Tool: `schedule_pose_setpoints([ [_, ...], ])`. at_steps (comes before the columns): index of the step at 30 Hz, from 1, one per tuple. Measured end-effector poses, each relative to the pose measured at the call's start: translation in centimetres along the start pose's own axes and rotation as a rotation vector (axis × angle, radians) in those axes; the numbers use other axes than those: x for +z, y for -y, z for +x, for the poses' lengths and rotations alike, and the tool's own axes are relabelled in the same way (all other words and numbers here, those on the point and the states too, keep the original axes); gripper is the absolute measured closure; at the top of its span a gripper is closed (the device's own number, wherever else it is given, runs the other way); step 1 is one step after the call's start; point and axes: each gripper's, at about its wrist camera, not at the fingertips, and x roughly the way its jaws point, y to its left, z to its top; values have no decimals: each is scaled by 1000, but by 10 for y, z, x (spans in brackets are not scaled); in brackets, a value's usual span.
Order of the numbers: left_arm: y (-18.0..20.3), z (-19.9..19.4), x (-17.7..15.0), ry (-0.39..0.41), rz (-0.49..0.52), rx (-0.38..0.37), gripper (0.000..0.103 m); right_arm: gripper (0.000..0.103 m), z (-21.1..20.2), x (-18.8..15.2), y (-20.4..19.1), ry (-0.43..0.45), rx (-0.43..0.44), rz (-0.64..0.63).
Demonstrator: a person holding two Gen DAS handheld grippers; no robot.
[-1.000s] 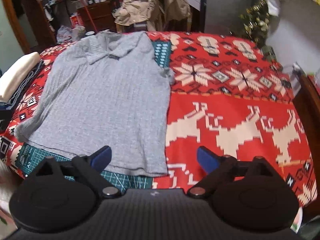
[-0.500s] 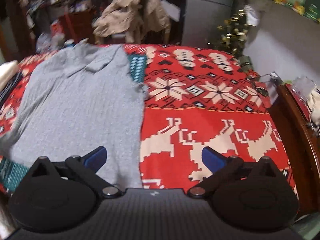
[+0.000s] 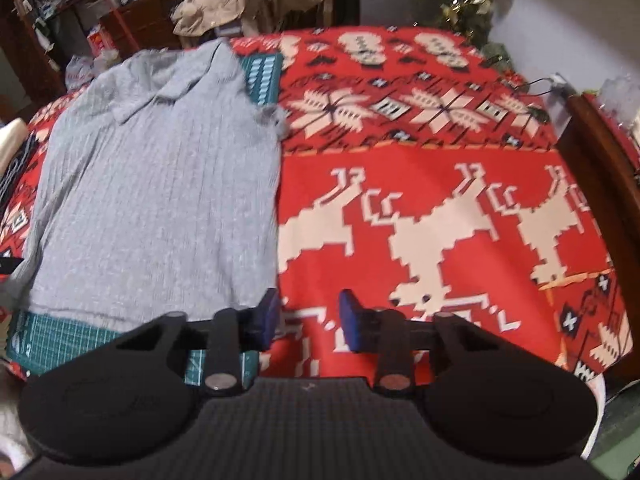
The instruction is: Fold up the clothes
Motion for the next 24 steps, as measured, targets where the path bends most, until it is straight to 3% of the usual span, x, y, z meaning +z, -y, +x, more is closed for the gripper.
schedule_pose_setpoints([
  [5,2,-6,-5,37,26,25,98,73,5,0,-8,-26,46,-6],
  [8,2,-10,-8,62,36,34,99,74,11,1,-13,-45,48,-17],
  [10,2,-14,-10,77,44,41,99,92,14,2,-16,-52,55,-28],
  [12,1,-20,-11,83,48,50,100,99,13,4,-20,-56,56,-44],
  [19,-9,-50,-20,84,58,43,100,100,-16,4,-7,-69,-22,-40],
  [24,-9,-48,-36,11,93,34,100,100,-31,-5,7,-108,-42,-25],
])
